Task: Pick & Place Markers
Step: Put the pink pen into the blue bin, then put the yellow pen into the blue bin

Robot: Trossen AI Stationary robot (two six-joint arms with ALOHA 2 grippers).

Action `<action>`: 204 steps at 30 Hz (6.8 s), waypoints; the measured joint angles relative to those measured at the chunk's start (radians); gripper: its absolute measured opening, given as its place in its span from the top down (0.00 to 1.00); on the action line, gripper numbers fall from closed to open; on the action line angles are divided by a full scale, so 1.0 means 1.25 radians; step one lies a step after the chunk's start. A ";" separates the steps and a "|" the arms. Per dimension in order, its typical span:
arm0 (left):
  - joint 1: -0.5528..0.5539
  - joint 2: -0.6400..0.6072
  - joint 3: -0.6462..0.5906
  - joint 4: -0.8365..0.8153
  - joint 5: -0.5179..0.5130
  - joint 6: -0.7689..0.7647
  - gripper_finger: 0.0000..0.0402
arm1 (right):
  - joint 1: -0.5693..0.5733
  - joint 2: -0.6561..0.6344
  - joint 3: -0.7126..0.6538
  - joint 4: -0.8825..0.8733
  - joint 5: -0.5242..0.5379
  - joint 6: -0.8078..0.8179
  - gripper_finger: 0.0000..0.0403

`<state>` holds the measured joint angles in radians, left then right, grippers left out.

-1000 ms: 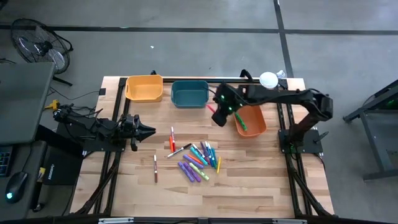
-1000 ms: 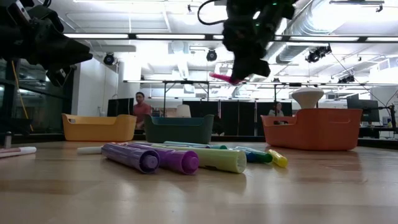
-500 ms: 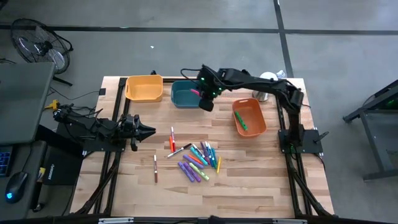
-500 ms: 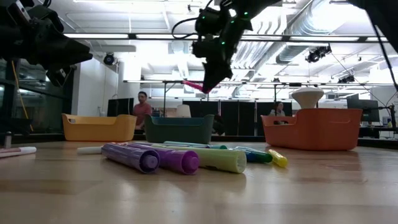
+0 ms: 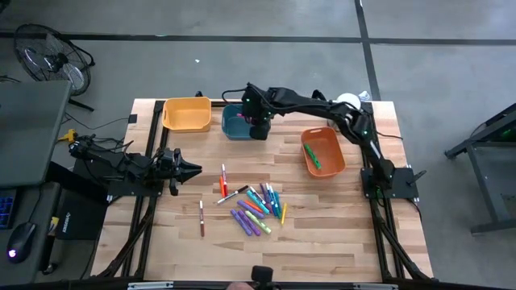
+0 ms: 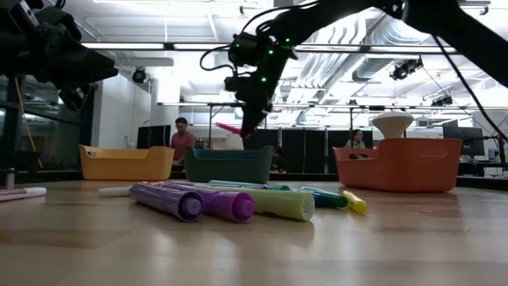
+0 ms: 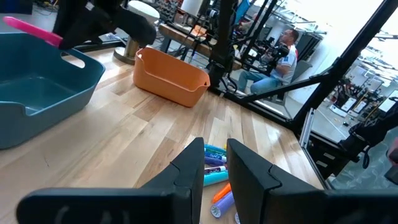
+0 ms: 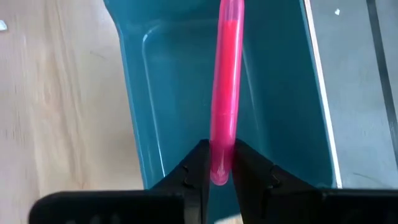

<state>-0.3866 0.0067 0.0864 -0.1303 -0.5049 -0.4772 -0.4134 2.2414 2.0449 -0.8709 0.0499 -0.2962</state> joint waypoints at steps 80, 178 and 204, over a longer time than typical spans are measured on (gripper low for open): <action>0.000 0.000 0.000 0.000 0.000 0.000 0.83 | 0.177 -0.011 0.145 -0.503 0.095 0.698 0.72; 0.000 0.000 0.000 0.000 0.000 0.000 0.83 | 0.574 -0.130 -0.456 -0.055 -0.039 1.632 0.72; 0.000 0.000 0.000 0.000 0.000 0.000 0.83 | 0.614 -0.127 -0.544 0.065 -0.107 1.510 0.80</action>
<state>-0.3866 0.0071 0.0864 -0.1303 -0.5049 -0.4774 0.3541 2.0824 1.3651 -0.7896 -0.0842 1.5907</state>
